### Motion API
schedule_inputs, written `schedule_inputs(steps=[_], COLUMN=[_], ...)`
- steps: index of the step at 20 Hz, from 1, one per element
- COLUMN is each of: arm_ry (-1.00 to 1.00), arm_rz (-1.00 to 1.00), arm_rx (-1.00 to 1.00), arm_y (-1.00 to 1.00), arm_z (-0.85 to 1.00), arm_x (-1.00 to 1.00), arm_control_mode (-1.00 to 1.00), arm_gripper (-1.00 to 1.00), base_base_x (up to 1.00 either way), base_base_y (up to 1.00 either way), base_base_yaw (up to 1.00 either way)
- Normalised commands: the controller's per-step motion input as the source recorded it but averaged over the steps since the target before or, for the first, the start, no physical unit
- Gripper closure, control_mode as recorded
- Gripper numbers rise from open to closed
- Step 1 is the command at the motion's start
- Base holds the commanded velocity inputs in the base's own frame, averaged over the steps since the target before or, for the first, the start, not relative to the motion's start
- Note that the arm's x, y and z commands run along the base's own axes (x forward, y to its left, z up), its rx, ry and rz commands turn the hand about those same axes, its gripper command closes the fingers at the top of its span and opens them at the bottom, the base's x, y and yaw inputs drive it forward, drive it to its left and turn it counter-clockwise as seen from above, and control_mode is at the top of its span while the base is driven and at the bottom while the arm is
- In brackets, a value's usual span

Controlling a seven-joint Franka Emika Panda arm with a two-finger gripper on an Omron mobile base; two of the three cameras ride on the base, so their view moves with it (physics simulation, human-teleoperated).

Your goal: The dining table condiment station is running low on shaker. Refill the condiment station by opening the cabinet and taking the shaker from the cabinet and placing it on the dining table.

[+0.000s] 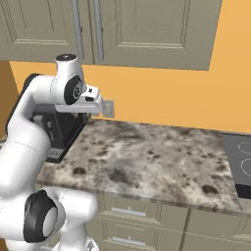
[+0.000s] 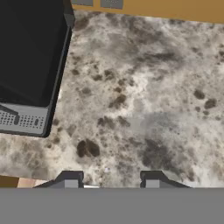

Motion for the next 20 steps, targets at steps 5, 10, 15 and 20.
schedule_inputs(steps=[5, 10, 15, 20], arm_ry=[-0.15, -0.35, -0.41, -0.34], arm_rz=[0.0, 0.0, 0.0, -0.05], arm_rx=[0.0, 0.0, 0.0, 0.04], arm_y=[0.0, 0.0, 0.0, 0.0], arm_z=[0.05, 0.33, 0.5, 0.48], arm_x=[-0.15, -0.4, -0.54, -0.45], arm_control_mode=[-1.0, -1.0, -1.0, -1.0], arm_gripper=[-1.0, -1.0, -1.0, -1.0], base_base_x=[0.0, 0.0, 0.0, 0.0], base_base_y=[0.0, 0.0, 0.0, 0.0], base_base_yaw=[0.0, 0.0, 0.0, 0.0])
